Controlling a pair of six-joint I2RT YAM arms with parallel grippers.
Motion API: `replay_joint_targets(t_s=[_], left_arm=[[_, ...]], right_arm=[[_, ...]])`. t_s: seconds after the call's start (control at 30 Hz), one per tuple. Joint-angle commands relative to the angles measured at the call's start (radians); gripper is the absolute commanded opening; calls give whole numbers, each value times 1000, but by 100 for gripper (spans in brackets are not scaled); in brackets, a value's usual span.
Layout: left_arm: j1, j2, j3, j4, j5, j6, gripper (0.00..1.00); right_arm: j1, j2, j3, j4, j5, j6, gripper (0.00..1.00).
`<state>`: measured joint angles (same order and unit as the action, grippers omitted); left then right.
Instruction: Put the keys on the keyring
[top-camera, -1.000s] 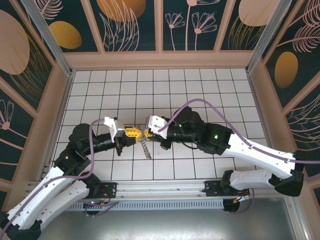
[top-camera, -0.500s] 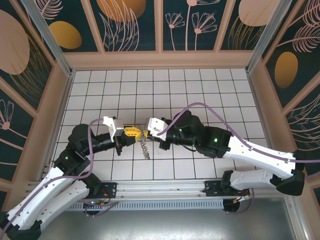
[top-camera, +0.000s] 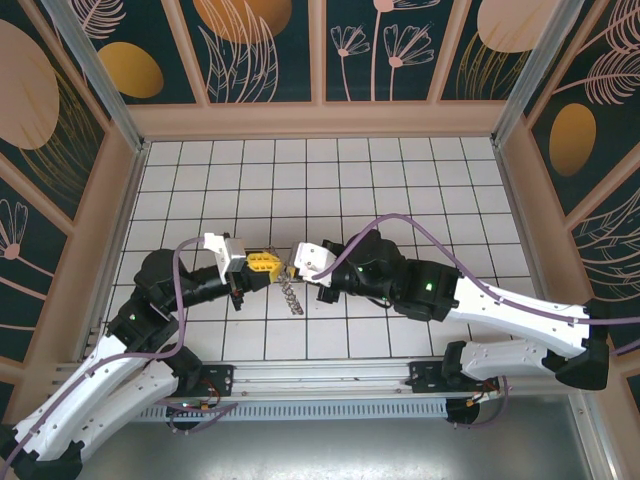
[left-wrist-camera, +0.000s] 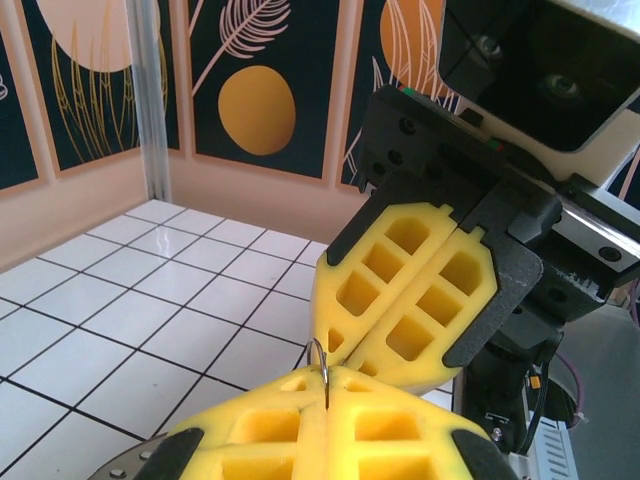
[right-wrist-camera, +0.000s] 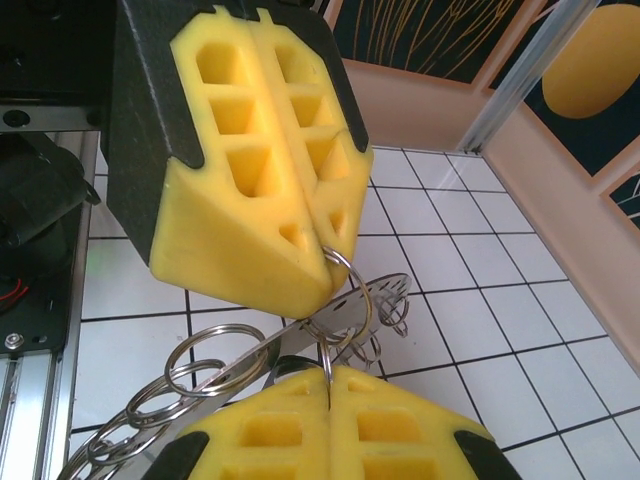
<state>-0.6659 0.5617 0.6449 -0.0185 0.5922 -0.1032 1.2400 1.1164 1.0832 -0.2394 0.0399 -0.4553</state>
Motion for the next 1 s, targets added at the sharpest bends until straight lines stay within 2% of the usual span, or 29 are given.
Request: replay_joint_targets(t_s=[0.0, 0.3, 0.63, 0.8, 0.9, 0.97], left_arm=[[-1, -24, 7, 113, 45, -21, 0], [-1, -31, 1, 118, 40, -15, 0], [-1, -42, -21, 150, 33, 0, 0], [-1, -36, -19, 164, 62, 10, 0], [0, -36, -17, 176, 91, 8, 0], [-1, -31, -14, 184, 112, 4, 0]], right_arm=[[3, -10, -18, 20, 65, -16, 0], [18, -24, -25, 21, 54, -17, 0], [27, -153, -86, 105, 19, 30, 28], [15, -188, -71, 127, 23, 55, 30], [-14, -197, -51, 141, -36, 70, 30], [-45, -198, -43, 144, -122, 91, 30]])
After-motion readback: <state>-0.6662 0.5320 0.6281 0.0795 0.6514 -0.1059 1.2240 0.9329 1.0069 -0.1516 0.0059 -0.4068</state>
